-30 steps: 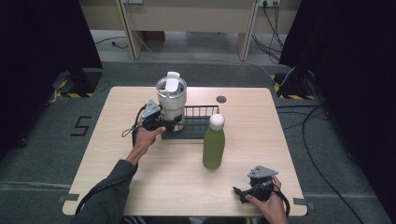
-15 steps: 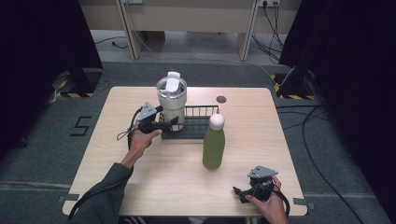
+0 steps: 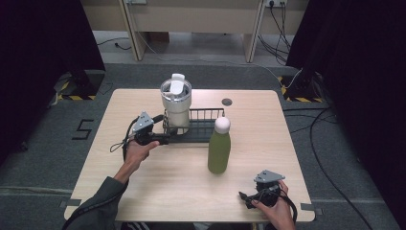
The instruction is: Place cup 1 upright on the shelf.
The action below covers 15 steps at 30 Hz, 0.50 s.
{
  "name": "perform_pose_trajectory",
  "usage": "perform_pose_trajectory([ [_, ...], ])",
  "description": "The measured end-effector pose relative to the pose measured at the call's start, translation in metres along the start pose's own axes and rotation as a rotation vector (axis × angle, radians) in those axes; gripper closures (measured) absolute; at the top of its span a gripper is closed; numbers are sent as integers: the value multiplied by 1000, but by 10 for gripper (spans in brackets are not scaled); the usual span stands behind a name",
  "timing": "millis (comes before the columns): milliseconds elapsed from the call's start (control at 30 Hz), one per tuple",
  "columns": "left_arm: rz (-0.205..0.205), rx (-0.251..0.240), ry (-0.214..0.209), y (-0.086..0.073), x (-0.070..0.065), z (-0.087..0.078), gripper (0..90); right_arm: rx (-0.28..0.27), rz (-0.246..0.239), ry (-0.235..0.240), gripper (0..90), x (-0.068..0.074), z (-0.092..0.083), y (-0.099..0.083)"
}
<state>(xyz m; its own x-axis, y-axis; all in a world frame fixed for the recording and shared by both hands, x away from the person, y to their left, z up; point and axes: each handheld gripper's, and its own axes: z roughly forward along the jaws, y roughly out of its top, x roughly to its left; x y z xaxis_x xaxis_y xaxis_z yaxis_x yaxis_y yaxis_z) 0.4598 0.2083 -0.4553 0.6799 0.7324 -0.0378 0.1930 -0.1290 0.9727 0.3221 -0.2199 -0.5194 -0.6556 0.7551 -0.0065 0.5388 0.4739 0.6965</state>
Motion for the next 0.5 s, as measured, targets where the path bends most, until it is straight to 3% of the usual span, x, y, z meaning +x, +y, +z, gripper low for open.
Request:
perform_pose_trajectory([
  [300, -54, -5, -29, -8, -10, -18, 146, 0, 2, -1, 3, 0, 0, 0],
  [500, -45, 32, -41, -15, -19, -37, 146, 0, 6, 0, 3, 1, 0, 0],
])
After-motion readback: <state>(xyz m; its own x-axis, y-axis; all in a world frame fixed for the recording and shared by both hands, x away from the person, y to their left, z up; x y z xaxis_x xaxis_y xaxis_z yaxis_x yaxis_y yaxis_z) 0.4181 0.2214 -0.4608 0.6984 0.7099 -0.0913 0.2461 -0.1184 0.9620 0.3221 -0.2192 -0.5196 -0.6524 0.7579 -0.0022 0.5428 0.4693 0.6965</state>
